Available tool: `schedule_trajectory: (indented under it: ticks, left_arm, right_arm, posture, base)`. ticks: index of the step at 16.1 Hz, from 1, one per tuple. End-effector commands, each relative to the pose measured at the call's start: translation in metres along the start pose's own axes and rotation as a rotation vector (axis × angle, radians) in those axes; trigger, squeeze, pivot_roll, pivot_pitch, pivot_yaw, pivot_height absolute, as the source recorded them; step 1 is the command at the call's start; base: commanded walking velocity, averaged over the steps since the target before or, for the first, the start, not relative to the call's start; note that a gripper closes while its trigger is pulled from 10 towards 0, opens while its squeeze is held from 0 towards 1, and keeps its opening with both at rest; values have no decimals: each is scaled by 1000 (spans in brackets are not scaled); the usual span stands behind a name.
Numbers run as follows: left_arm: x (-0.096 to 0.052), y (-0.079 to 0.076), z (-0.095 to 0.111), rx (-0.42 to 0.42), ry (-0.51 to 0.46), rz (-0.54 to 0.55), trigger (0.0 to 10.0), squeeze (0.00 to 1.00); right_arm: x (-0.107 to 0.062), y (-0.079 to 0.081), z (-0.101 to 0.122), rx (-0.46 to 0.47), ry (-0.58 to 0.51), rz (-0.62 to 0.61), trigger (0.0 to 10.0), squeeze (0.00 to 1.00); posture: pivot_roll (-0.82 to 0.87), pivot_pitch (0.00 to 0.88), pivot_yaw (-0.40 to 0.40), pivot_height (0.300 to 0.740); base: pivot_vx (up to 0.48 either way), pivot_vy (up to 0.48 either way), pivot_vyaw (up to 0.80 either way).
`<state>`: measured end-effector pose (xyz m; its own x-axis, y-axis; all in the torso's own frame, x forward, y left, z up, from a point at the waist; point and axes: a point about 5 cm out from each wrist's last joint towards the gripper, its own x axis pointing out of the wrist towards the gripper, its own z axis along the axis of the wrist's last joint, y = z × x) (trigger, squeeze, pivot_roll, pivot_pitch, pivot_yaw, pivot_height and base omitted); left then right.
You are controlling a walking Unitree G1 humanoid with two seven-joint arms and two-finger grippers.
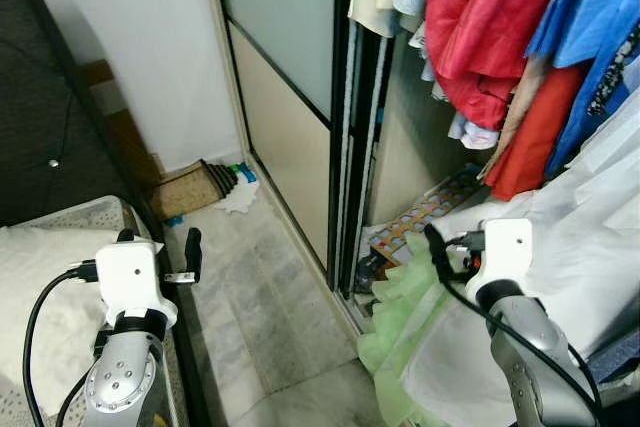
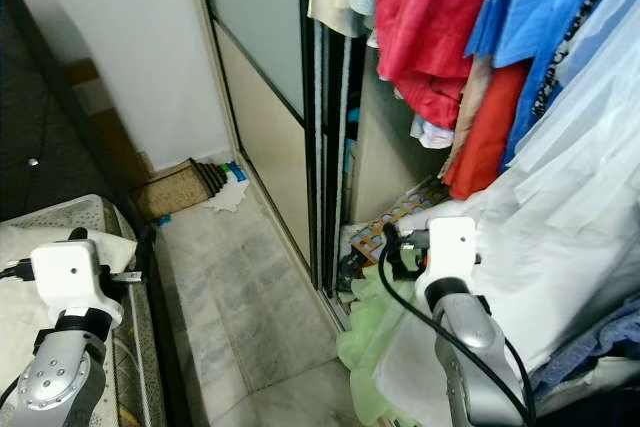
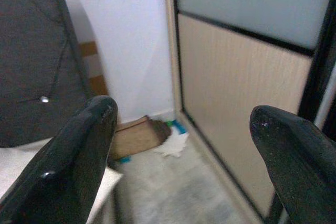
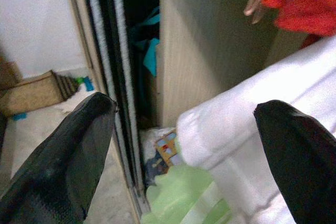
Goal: Clean up the room
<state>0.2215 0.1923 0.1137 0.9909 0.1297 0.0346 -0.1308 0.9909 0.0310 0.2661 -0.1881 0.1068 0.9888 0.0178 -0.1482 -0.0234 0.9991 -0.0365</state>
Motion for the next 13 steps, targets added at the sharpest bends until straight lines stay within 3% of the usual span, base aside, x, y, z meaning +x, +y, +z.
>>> schedule_trajectory:
  ticks: [1, 7, 8, 13]
  left_arm:
    - [0, 5, 2, 0, -16, 16, 10000, 0]
    - [3, -1, -8, 3, 39, 12, 10000, 0]
    - [3, -2, -10, 3, 56, 8, 10000, 0]
    - [4, -6, -13, 27, 81, -18, 10000, 0]
  right_arm:
    - [1, 0, 5, 14, -19, -6, 10000, 0]
    - [2, 8, 11, -15, -63, 42, 10000, 0]
    - [3, 11, 12, -58, -67, 55, 10000, 0]
    - [2, 17, 11, -77, -61, 91, 10000, 0]
  posture:
    - [-98, 0, 45, 740]
    - [-98, 0, 44, 740]
    - [-98, 0, 43, 740]
    - [-100, 0, 42, 740]
  base:
    - [0, 0, 0]
    - [0, 0, 0]
    - [0, 0, 0]
    - [0, 0, 800]
